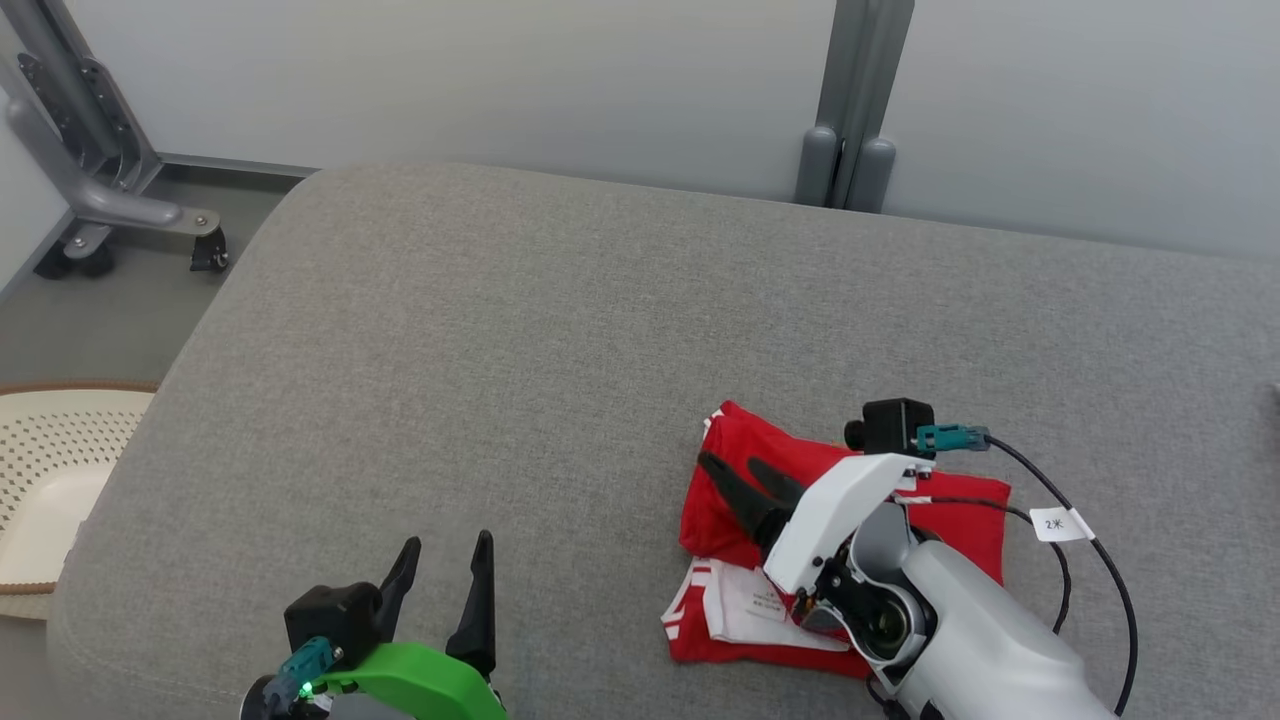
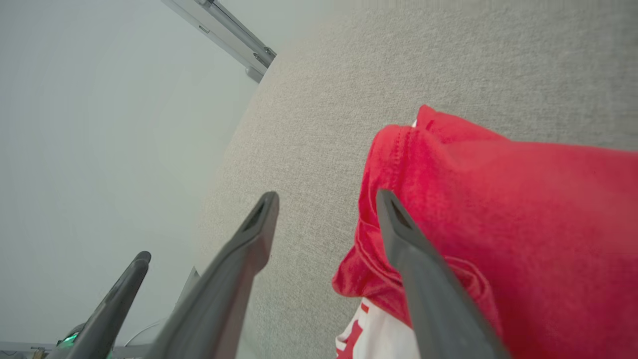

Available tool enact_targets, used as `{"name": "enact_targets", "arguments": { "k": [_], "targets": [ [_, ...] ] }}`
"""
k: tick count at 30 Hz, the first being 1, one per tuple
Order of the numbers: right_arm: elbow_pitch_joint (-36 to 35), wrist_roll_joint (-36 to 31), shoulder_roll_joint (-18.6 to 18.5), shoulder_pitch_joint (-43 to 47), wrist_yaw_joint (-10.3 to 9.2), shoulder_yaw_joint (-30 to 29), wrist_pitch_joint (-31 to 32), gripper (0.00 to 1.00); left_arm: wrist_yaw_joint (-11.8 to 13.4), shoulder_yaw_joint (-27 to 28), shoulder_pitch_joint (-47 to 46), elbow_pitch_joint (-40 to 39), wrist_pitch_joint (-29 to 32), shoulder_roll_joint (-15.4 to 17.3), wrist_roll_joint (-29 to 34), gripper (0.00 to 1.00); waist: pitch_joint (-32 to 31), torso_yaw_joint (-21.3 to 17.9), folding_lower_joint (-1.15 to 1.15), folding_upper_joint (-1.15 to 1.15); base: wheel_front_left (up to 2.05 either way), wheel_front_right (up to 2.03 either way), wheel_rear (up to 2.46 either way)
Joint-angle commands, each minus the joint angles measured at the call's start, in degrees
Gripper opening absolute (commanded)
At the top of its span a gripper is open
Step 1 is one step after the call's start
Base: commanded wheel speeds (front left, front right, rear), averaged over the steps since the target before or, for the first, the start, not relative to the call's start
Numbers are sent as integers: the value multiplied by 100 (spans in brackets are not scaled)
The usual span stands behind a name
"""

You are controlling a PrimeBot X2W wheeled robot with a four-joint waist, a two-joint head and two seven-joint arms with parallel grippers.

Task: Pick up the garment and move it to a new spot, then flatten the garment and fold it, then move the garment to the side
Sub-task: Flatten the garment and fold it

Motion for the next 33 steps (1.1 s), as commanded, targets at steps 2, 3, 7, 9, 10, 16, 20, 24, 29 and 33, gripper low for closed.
{"name": "enact_targets", "arguments": {
  "k": [2,3,7,9,10,16,20,24,29,33],
  "targets": [
    [78,52,-20,-139,0,-26,-220,100,0,-10,-26,6,-26,1,-36,100,-27,-70,0,0,0,0,0],
    [103,42,-19,-180,0,-80,-341,100,2,-16,-27,-2,-24,-1,-38,100,-31,-93,0,0,0,0,0],
    [257,-404,-215,-317,0,-288,-843,100,37,-11,0,-17,-44,-1,-57,100,-40,-187,0,0,0,0,0],
    [330,-688,-306,-339,0,-342,-1070,100,47,-16,19,-19,-47,11,-64,100,-42,-226,0,0,0,0,0],
    [347,-760,-311,-330,0,-378,-1137,100,49,-18,23,-20,-40,16,-65,100,-42,-241,0,0,0,0,0],
    [337,-1059,-437,-97,0,-590,-1251,100,30,-37,5,-2,-29,29,-83,100,-56,-292,0,0,0,0,0],
    [202,-1286,-474,64,0,-648,-1320,100,30,-37,-15,-1,-37,48,-93,100,-57,-296,0,0,0,0,0],
    [67,-1716,-467,235,0,-558,-1435,100,42,-37,-22,-3,-50,58,-98,100,-38,-295,0,0,0,0,0],
    [-37,-2001,-314,399,-1,-247,-1257,73,26,-75,-90,-13,-44,32,-92,100,34,-232,0,0,0,0,0],
    [94,-2102,-220,358,-1,36,-1067,0,10,-92,-162,8,-49,14,-84,100,112,-96,0,0,0,0,0]
  ]
}}
